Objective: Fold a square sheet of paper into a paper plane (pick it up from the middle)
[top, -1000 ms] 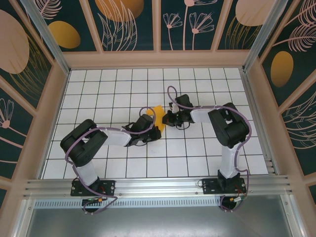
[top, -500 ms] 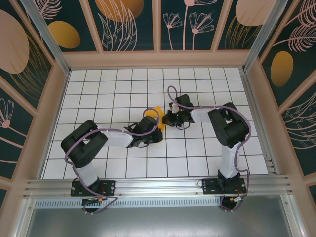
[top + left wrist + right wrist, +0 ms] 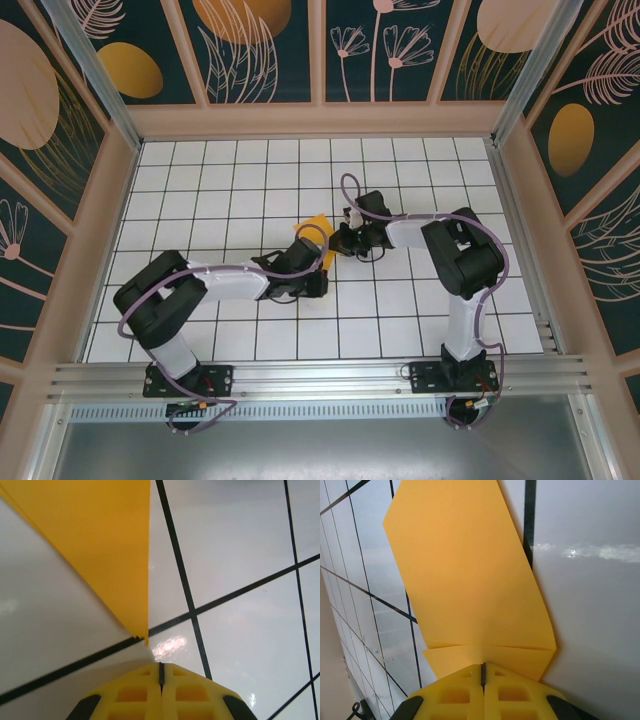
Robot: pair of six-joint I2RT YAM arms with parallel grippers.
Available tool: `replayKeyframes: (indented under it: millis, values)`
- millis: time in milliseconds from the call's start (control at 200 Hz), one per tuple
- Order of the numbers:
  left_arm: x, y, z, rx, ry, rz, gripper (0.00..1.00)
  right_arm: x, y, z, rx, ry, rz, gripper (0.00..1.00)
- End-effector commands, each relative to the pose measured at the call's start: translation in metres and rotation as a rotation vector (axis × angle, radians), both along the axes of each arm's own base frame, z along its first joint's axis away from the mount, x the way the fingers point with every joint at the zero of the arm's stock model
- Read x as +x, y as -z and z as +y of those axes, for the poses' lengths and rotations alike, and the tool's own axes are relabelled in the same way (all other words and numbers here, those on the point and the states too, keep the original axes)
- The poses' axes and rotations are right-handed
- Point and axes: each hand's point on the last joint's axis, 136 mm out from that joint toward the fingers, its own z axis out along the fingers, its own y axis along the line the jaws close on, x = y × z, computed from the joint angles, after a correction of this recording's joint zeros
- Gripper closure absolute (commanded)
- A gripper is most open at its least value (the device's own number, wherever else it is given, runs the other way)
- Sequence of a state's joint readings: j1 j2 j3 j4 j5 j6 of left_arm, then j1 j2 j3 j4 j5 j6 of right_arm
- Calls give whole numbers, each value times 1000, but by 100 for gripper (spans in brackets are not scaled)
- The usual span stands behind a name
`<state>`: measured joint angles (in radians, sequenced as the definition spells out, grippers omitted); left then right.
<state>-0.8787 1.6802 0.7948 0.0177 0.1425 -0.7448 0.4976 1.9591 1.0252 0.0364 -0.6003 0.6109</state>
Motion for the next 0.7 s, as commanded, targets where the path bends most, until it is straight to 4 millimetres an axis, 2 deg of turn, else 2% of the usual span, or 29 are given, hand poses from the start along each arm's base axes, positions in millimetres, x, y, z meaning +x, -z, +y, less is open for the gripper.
replayKeyframes:
  millis: [0, 85, 155, 245, 360, 455, 580, 606, 691]
  values:
    - [19, -31, 8, 5, -90, -107, 100, -20, 28, -22, -112, 87, 107, 100]
    - [34, -43, 13, -5, -165, -164, 100, -30, 17, -16, -68, 107, 131, 100]
    - [41, -44, 18, -1, -224, -179, 100, -34, 3, -11, -23, 115, 130, 100]
    - [46, -40, 16, -6, -246, -174, 100, -28, -20, -11, 15, 137, 77, 100]
    - [51, -39, 2, -41, -227, -161, 100, -15, -40, -22, 33, 178, 15, 87]
    - [60, -39, -4, -47, -246, -170, 100, -10, -41, -36, 27, 209, 3, 79]
    - [68, -40, -5, -41, -275, -181, 100, -8, -35, -53, 8, 238, 0, 72]
    - [68, -28, -4, -15, -278, -167, 100, -8, -34, -55, 5, 239, -2, 71]
    - [70, -18, 3, 21, -306, -152, 100, -7, -33, -58, 2, 227, -13, 67]
